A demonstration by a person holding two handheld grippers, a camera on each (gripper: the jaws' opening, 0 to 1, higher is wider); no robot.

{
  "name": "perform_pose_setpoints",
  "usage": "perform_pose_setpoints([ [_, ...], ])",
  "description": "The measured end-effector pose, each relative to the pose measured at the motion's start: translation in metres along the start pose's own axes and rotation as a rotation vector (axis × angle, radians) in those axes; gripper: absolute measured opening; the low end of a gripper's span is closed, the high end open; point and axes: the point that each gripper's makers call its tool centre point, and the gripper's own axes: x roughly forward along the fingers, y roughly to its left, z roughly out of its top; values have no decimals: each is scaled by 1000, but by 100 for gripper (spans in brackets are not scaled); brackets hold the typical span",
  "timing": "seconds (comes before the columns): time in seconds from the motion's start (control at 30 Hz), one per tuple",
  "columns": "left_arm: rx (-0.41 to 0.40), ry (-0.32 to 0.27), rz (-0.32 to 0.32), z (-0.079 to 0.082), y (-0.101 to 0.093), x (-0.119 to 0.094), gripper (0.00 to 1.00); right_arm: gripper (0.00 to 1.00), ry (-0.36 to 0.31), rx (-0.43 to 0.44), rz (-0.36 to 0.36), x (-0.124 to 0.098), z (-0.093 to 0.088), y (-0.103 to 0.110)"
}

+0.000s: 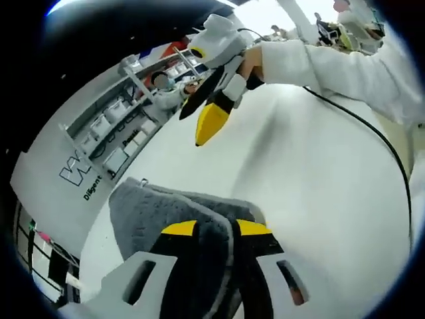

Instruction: Open the folded towel by lifting each exposed corner and separating the folded layers until the towel lies flat within the target outline without major curled edges

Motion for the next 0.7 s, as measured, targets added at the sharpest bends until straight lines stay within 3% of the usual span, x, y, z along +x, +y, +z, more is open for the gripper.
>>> perform_pose_setpoints([
  [0.17,-81,-39,-61,0,-3,-2,5,97,5,3,3,0,-1,0],
  [0.27,-207,-108,-85,3,4,-7,4,97,7,2,3,0,-2,0],
  [0.37,-360,-210,-77,8,24,-20,1,97,1,4,2,-1,0,0],
  [0.4,-373,-221,-76,8,27,-22,1,97,-1,4,2,-1,0,0],
  [0.43,-441,-269,-47,6,43,-32,1,97,-1,4,1,-1,1,0],
  [0.53,-508,-309,65,-6,79,-52,1,97,-1,4,1,-1,1,0],
  [0.7,-535,-305,192,-28,114,-78,1,97,-1,5,5,0,1,1],
])
